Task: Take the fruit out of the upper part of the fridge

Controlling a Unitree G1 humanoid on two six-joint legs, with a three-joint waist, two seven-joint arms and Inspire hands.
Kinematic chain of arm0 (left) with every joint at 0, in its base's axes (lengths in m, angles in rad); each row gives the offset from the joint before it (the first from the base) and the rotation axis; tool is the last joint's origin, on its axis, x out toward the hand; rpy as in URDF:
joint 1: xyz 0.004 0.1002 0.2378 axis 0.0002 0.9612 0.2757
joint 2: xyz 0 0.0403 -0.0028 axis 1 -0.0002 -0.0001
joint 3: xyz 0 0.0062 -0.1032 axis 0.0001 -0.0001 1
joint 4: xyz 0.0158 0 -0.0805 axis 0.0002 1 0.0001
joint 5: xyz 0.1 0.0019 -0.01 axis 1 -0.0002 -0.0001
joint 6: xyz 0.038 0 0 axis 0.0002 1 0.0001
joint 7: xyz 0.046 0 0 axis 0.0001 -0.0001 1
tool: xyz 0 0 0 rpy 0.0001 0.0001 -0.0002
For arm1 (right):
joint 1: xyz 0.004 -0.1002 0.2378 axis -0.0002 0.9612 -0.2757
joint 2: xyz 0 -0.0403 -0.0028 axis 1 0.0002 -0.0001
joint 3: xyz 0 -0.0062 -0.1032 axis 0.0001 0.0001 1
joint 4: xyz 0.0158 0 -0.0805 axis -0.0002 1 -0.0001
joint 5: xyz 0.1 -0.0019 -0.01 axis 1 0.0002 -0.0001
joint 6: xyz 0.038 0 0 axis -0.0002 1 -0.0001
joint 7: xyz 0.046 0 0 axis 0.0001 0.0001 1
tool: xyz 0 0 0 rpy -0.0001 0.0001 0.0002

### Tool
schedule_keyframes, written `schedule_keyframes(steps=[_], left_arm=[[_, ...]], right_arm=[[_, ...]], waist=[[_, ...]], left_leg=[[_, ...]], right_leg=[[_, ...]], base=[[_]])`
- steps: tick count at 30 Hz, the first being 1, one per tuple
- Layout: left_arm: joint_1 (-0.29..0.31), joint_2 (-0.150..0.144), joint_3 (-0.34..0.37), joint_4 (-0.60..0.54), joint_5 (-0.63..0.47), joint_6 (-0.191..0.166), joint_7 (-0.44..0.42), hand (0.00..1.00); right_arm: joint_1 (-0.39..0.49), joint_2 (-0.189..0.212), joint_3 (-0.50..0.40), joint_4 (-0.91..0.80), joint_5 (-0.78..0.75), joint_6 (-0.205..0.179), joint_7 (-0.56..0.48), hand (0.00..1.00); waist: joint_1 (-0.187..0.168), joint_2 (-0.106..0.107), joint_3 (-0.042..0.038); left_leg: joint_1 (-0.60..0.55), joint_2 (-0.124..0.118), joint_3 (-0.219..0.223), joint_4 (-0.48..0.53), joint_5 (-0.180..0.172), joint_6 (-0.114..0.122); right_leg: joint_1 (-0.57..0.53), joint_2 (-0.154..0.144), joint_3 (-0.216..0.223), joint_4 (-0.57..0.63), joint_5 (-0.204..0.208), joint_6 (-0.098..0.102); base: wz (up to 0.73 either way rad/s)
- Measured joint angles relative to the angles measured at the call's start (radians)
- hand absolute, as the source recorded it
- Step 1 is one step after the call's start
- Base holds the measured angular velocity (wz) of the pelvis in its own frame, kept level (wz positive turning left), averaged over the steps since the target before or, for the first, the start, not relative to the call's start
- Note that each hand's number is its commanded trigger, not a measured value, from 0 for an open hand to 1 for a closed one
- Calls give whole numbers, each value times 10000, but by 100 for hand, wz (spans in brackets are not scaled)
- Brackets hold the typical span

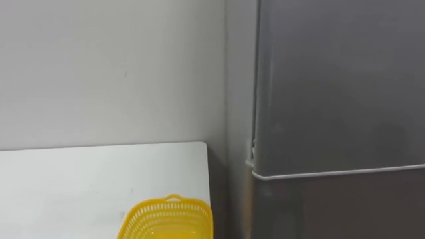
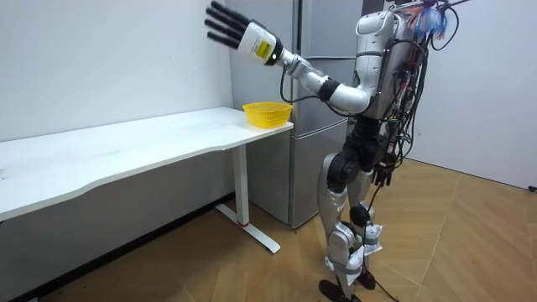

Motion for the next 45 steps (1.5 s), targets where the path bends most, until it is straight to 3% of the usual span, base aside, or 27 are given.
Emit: schedule_keyframes(steps=[13, 20, 24, 28, 35, 42, 45], left_arm=[[-1002, 134, -2043, -353, 30, 57, -3146, 0], [-1308, 248, -3192, -356, -193, 447, -5118, 0], [-1564, 573, -3379, -348, -578, 630, -5961, 0], [-1762, 565, -3408, -270, -956, 747, -6583, 0], [-1836, 566, -3423, -131, -1734, 1490, -7821, 0], [-1835, 556, -3582, 284, -1737, 2165, -8614, 0], [-1835, 553, -3601, 325, -1735, 2253, -8856, 0]], right_arm=[[-393, -85, 453, 439, -62, -38, 754, 0], [-723, -163, 663, 619, -95, -29, 777, 0], [-782, -179, 677, 609, -102, -32, 772, 0], [-806, -185, 678, 610, -104, -36, 740, 0], [-787, -192, 656, 630, -421, 111, 772, 0], [-842, -191, 647, 626, -424, 352, 799, 0], [-833, -190, 539, 619, -450, 484, 1002, 0]], waist=[[-538, 150, 53], [-694, 113, 46], [-796, 93, 31], [-899, 85, 26], [-1054, 139, -8], [-1235, 133, -4], [-1314, 132, -4]], left_leg=[[40, 11, 98, 4, 2, -1], [-68, 18, 102, 1, 4, -2], [-143, 21, 116, 17, 4, -2], [-137, 24, 185, 13, 4, -2], [-29, 47, 424, -8, 6, -5], [-19, 56, 653, -14, 5, -4], [-31, 52, 653, -16, 5, -4]], right_leg=[[-52, 7, 101, 5, 16, -5], [-177, 11, 119, 19, 20, -10], [-241, 12, 117, 13, 24, -13], [-231, 11, 117, 7, 24, -13], [-160, 24, 266, 25, 26, -18], [-232, 21, 419, 17, 36, 2], [-247, 18, 426, 12, 40, 7]], base=[[-2], [0], [0], [0], [-6], [-8], [0]])
